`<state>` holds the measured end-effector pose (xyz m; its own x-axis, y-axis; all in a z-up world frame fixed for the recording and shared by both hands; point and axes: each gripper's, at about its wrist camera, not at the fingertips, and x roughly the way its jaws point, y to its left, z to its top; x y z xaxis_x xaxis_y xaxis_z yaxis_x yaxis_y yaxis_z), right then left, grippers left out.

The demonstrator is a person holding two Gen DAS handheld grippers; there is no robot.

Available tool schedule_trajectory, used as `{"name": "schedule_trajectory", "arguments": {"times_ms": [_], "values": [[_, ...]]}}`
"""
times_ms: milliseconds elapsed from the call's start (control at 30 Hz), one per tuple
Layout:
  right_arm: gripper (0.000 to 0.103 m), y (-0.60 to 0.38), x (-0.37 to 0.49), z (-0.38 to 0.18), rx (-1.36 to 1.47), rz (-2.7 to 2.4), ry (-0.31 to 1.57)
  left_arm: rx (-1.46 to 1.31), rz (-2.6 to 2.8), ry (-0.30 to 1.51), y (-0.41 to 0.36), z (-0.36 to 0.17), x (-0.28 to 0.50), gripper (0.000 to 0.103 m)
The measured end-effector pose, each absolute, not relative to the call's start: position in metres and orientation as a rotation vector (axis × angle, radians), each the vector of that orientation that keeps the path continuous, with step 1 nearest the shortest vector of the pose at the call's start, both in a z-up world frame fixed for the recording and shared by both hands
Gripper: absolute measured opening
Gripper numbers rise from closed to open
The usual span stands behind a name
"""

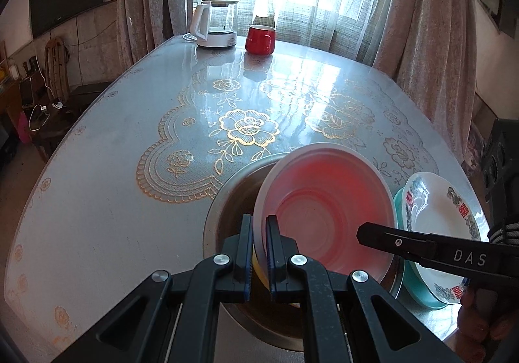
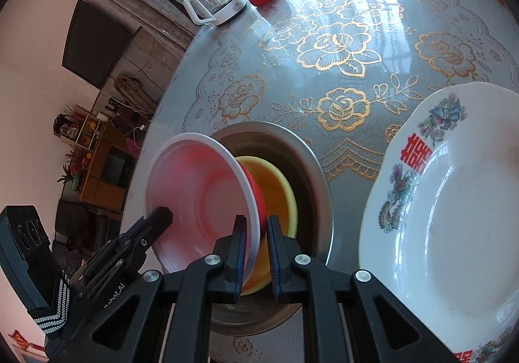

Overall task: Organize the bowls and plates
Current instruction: 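Lower the red bowl into the yellow bowl and open the right gripper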

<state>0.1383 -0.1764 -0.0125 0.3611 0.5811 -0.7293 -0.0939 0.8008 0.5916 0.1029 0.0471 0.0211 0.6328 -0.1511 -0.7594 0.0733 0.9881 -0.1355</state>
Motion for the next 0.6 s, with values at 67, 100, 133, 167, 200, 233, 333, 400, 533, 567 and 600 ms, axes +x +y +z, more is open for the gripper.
{"name": "schedule_trajectory", "arguments": {"times_ms": [67,100,133,167,200,233,333,400,533,567,600], "values": [[0.014,-0.1772,0.1375,-0.0139,0.502,0.453,1.13,-0.096,-0.128,0.881,0.0472,0.0188,0.1027,0.007],[0.014,-0.1771,0.1365,-0.0143,0.497,0.452,1.13,-0.098,-0.128,0.884,0.0473,0.018,0.1029,0.007],[0.014,-0.1771,0.1354,-0.0146,0.495,0.451,1.131,-0.101,-0.127,0.888,0.0477,0.0171,0.1034,0.007],[0.014,-0.1771,0.1352,-0.0151,0.497,0.45,1.134,-0.103,-0.125,0.89,0.0481,0.0165,0.103,0.007],[0.014,-0.1768,0.1349,-0.0154,0.497,0.45,1.135,-0.103,-0.124,0.892,0.0477,0.0159,0.1032,0.007],[0.014,-0.1762,0.1346,-0.0152,0.494,0.45,1.136,-0.101,-0.122,0.895,0.0478,0.015,0.1029,0.007],[0.014,-0.1753,0.134,-0.0159,0.492,0.446,1.143,-0.099,-0.115,0.899,0.048,0.013,0.1023,0.007],[0.014,-0.1739,0.1344,-0.0155,0.488,0.445,1.14,-0.094,-0.111,0.902,0.0481,0.0117,0.1028,0.008],[0.014,-0.1706,0.1364,-0.0139,0.478,0.443,1.138,-0.089,-0.107,0.902,0.047,0.0112,0.1026,0.008],[0.014,-0.1702,0.1364,-0.0138,0.479,0.441,1.139,-0.086,-0.105,0.901,0.0467,0.0109,0.103,0.007],[0.014,-0.1693,0.1361,-0.0131,0.476,0.441,1.138,-0.084,-0.103,0.9,0.0464,0.011,0.1026,0.007]]}}
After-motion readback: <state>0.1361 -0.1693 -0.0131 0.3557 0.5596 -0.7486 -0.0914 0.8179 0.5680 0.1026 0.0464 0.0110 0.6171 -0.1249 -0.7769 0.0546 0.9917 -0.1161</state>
